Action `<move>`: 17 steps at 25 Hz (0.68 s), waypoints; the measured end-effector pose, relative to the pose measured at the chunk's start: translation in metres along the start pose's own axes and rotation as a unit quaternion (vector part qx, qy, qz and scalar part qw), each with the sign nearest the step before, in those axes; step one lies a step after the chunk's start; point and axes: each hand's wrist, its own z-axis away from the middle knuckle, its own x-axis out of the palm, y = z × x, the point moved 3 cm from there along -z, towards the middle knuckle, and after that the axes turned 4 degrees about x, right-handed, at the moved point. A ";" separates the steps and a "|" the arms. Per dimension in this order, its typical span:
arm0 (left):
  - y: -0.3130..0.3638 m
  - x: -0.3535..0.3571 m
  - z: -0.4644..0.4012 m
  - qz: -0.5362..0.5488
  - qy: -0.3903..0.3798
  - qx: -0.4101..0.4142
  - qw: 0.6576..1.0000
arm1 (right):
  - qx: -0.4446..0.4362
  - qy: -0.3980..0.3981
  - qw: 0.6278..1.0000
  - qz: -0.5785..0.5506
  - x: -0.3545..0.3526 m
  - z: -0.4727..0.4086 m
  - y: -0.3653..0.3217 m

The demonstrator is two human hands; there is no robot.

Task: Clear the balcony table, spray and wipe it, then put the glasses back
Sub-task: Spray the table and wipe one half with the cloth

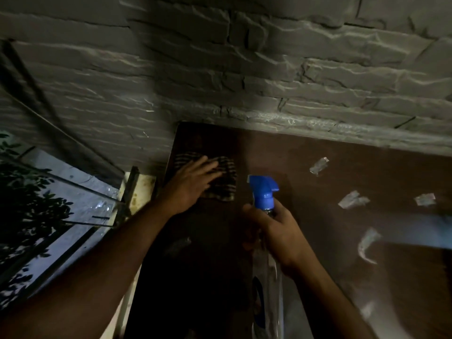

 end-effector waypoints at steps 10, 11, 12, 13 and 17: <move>0.001 0.000 0.018 0.009 0.024 -0.049 0.998 | 0.022 -0.016 1.000 -0.006 -0.005 0.001 0.013; -0.013 -0.005 0.008 0.001 0.045 -0.105 0.994 | 0.027 -0.016 0.999 -0.013 -0.006 0.002 0.015; -0.023 -0.012 -0.010 -0.010 0.058 -0.188 0.980 | 0.026 -0.010 0.999 -0.014 -0.009 0.001 0.014; -0.023 -0.017 -0.036 -0.017 0.064 -0.257 0.964 | 0.021 -0.005 1.000 -0.012 -0.011 -0.002 0.012; 0.049 0.008 -0.077 -0.043 -0.011 -0.127 0.991 | 0.005 -0.002 1.000 -0.016 -0.019 -0.004 -0.002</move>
